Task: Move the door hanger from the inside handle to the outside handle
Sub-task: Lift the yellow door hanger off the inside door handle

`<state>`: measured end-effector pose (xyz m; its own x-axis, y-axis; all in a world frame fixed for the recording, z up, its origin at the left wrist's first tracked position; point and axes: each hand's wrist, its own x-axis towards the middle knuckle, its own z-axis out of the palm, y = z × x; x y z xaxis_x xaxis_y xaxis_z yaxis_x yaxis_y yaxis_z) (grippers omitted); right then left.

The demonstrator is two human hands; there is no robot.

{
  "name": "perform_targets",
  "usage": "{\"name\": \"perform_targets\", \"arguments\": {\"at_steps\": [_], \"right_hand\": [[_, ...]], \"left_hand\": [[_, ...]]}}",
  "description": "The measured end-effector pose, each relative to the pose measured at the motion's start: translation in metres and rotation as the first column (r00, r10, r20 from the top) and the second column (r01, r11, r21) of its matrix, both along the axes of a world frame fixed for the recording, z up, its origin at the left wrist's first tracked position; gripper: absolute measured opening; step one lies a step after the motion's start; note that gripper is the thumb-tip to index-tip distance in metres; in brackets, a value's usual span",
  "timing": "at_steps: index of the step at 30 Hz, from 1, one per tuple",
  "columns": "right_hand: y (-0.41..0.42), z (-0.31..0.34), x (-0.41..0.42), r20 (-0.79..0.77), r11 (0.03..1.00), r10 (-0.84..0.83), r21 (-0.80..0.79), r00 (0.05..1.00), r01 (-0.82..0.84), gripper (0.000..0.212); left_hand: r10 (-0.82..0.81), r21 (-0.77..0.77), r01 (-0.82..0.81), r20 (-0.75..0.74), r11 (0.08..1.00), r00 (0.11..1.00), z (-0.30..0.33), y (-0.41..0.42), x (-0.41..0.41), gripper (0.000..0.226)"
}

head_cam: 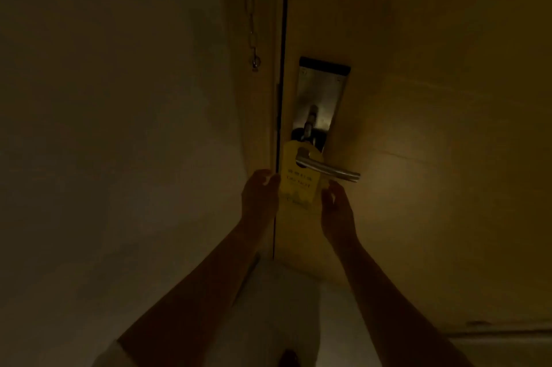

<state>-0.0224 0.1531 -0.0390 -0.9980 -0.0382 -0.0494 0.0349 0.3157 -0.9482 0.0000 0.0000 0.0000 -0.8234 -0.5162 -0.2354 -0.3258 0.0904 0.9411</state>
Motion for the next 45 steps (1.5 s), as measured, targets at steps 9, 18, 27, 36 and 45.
{"name": "perform_targets", "arguments": {"at_steps": [9, 18, 27, 36, 45], "right_hand": [[-0.026, -0.018, -0.026, -0.053, 0.985, -0.04, -0.171, 0.998, 0.031, 0.017], [-0.039, -0.018, -0.016, 0.028, 0.962, -0.117, -0.244, 0.993, 0.12, 0.031], [-0.047, -0.016, -0.001, -0.033, 0.97, -0.159, -0.19, 0.987, 0.15, 0.023], [-0.043, -0.014, 0.007, -0.007, 0.973, -0.169, -0.16, 0.986, 0.166, 0.027], [-0.042, -0.01, 0.009, 0.01, 0.968, -0.139, -0.209, 0.99, 0.138, 0.027]], "left_hand": [[-0.054, 0.066, 0.057, -0.044, 0.996, 0.998, -0.007, 0.003, -0.036, 0.04], [0.025, 0.108, -0.01, -0.134, 0.994, 0.991, -0.001, 0.011, -0.028, 0.024], [0.03, 0.029, -0.026, -0.174, 0.999, 0.984, 0.008, 0.012, -0.009, 0.022], [0.051, 0.027, -0.047, -0.188, 0.999, 0.981, 0.014, 0.017, 0.005, 0.027], [0.058, 0.045, -0.05, -0.196, 0.998, 0.979, 0.014, 0.013, 0.004, 0.034]]}}
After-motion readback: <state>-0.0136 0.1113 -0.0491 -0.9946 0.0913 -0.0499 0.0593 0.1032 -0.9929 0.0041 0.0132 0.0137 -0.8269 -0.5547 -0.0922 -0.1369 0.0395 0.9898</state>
